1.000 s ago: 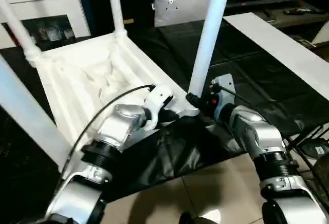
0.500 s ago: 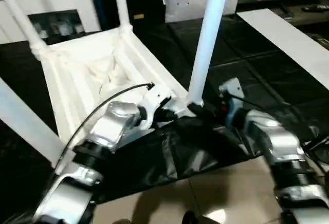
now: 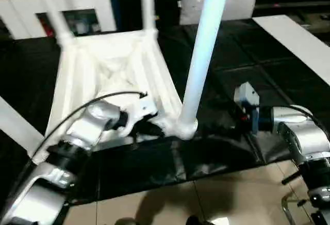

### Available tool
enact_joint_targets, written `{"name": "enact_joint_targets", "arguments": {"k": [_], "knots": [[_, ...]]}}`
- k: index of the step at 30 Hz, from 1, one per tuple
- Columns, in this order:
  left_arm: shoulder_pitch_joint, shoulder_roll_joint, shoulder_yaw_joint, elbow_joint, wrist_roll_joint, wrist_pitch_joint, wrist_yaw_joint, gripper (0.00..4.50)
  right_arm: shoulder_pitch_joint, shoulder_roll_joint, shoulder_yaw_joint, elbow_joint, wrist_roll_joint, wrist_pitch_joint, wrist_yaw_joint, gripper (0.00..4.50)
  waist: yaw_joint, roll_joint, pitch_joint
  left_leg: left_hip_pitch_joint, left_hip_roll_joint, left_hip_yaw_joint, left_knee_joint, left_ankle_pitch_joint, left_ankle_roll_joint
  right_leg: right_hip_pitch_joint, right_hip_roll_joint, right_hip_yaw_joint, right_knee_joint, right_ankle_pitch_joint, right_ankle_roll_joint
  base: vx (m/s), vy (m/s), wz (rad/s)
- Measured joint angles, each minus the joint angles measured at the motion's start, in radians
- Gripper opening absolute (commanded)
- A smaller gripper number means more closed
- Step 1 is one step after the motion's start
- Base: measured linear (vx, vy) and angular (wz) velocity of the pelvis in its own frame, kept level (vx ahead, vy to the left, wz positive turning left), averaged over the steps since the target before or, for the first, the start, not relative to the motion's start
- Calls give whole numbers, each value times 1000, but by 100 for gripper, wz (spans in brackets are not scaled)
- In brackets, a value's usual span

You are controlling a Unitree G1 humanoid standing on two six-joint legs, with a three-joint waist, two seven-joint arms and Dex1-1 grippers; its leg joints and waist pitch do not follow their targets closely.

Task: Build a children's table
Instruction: Rotate leg to tighten

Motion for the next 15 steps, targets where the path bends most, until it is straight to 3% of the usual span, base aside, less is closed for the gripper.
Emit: {"name": "enact_joint_targets", "arguments": {"k": [4,15], "knots": [[0,4,-25,-6,-6,-19,-45,0,1,0,40,-2,9,1,47,358,19,0,0,4,-1,2,0,0,0,2,0,6,1,0,0,0,0,0],[0,-2,-42,-7,-6,-34,-83,0,-49,55,75,77,11,9,111,247,15,-1,-1,8,-3,6,0,0,0,4,1,11,1,1,1,0,0,0]]}}
